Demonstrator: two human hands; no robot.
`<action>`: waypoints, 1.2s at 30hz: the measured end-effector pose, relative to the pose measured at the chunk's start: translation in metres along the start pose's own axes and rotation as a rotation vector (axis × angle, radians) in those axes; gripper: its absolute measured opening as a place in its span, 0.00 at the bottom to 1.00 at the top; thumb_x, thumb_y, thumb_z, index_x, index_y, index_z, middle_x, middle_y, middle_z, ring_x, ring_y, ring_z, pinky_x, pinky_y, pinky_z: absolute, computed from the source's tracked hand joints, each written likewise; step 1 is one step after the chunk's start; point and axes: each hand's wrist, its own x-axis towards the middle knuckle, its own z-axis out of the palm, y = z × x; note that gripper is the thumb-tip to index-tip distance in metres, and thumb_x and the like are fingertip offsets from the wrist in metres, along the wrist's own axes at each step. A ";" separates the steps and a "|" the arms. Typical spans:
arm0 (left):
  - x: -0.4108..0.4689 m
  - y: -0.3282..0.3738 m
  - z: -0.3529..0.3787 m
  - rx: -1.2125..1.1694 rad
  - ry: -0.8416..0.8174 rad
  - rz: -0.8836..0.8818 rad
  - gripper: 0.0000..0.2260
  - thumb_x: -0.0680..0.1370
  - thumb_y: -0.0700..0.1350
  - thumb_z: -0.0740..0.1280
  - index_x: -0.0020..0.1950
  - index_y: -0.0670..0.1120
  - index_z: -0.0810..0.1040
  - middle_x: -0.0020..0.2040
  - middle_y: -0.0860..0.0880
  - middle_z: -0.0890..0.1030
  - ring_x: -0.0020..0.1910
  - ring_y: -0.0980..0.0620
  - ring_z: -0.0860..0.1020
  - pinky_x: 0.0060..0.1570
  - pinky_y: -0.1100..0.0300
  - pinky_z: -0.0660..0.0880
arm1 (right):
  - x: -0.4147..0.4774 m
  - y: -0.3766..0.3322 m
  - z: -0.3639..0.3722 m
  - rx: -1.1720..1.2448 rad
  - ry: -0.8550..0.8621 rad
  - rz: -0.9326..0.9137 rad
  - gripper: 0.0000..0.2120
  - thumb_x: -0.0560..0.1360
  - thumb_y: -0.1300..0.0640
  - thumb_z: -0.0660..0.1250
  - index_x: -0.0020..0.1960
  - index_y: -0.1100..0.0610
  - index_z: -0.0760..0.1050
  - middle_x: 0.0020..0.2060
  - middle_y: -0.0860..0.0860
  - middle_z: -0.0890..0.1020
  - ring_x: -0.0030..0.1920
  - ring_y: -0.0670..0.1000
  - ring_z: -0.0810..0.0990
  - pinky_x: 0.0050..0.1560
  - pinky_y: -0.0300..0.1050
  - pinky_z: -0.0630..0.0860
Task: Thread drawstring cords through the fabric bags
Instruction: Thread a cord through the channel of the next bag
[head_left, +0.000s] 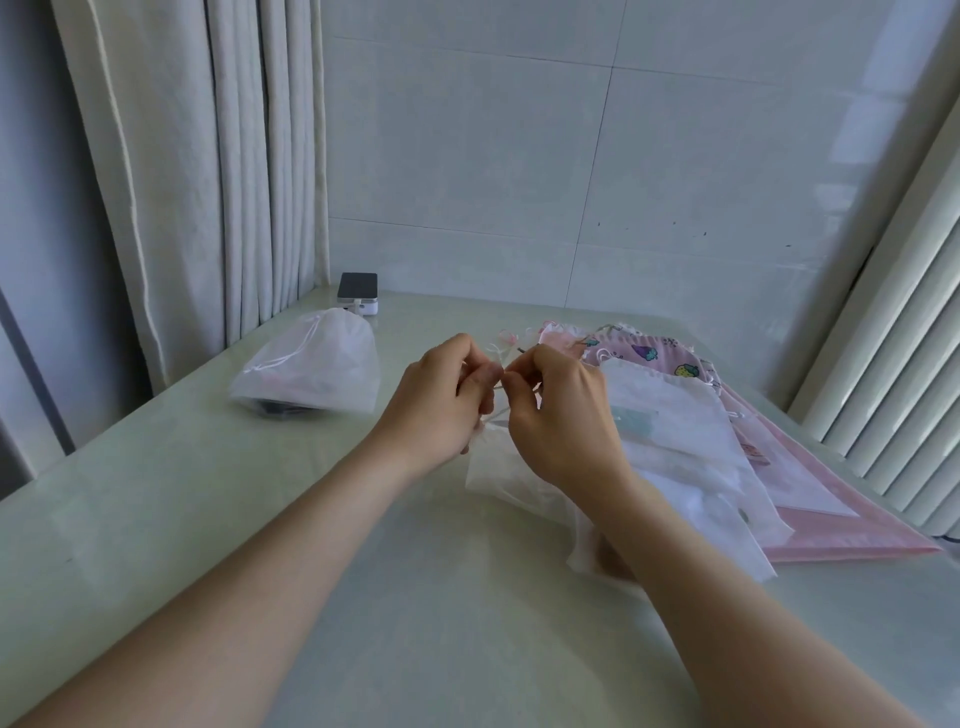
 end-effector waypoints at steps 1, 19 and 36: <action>0.000 0.000 -0.001 -0.019 -0.011 -0.013 0.09 0.85 0.45 0.65 0.48 0.43 0.77 0.35 0.49 0.82 0.30 0.52 0.78 0.28 0.57 0.75 | 0.000 0.002 0.000 -0.029 -0.016 -0.019 0.08 0.80 0.60 0.65 0.43 0.57 0.78 0.37 0.48 0.81 0.39 0.50 0.76 0.41 0.47 0.70; 0.001 0.004 -0.008 0.074 -0.091 -0.110 0.10 0.82 0.44 0.68 0.43 0.46 0.86 0.35 0.47 0.86 0.34 0.49 0.86 0.47 0.49 0.85 | 0.000 -0.001 -0.007 0.055 -0.121 0.068 0.13 0.78 0.65 0.60 0.56 0.55 0.78 0.30 0.43 0.76 0.35 0.44 0.75 0.37 0.41 0.67; -0.003 0.010 -0.013 0.256 -0.179 -0.048 0.09 0.81 0.46 0.70 0.41 0.48 0.84 0.34 0.50 0.85 0.32 0.56 0.85 0.40 0.61 0.80 | 0.007 -0.005 -0.020 0.688 -0.069 0.310 0.08 0.79 0.66 0.70 0.55 0.58 0.84 0.44 0.53 0.88 0.33 0.50 0.80 0.35 0.42 0.76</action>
